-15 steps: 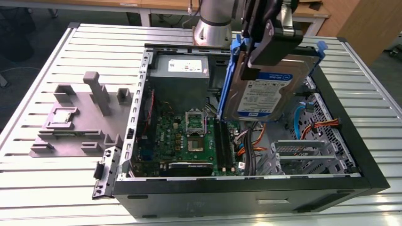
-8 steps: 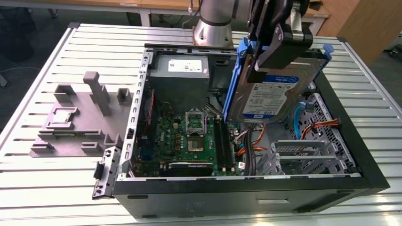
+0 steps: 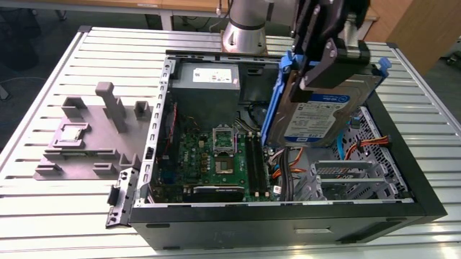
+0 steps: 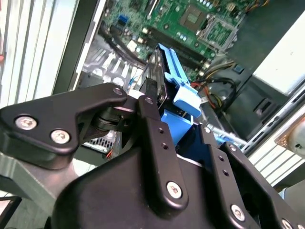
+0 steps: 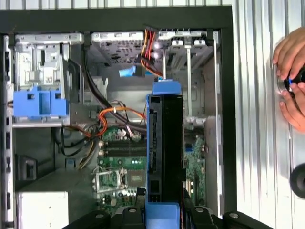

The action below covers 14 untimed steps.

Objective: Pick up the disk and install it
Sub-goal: 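Insert the disk into the insertion slot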

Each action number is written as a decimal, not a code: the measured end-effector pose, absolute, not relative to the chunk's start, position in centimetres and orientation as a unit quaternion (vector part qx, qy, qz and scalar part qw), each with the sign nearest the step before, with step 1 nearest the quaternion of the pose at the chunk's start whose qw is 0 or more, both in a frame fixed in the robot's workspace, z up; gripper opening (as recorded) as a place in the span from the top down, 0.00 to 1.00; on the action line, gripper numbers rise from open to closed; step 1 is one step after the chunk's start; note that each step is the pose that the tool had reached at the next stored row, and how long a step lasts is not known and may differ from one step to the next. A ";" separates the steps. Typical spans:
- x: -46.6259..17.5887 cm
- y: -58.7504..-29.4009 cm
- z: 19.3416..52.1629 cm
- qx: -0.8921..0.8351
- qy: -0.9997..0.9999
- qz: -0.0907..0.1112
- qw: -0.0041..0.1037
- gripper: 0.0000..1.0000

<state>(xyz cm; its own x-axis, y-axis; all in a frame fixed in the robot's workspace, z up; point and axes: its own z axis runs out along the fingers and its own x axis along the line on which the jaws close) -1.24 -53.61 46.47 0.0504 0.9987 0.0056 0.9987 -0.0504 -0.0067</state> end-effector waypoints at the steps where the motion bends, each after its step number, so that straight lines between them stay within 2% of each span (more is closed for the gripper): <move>1: -0.9 -53.6 46.4 -0.724 -0.689 0.000 0.004 0.63; 14: 0.6 -53.9 46.0 -0.723 -0.691 0.003 0.001 0.63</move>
<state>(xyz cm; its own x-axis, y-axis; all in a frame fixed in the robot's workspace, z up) 0.64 -53.89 46.03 0.0453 0.9990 -0.0035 0.9990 -0.0453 -0.0056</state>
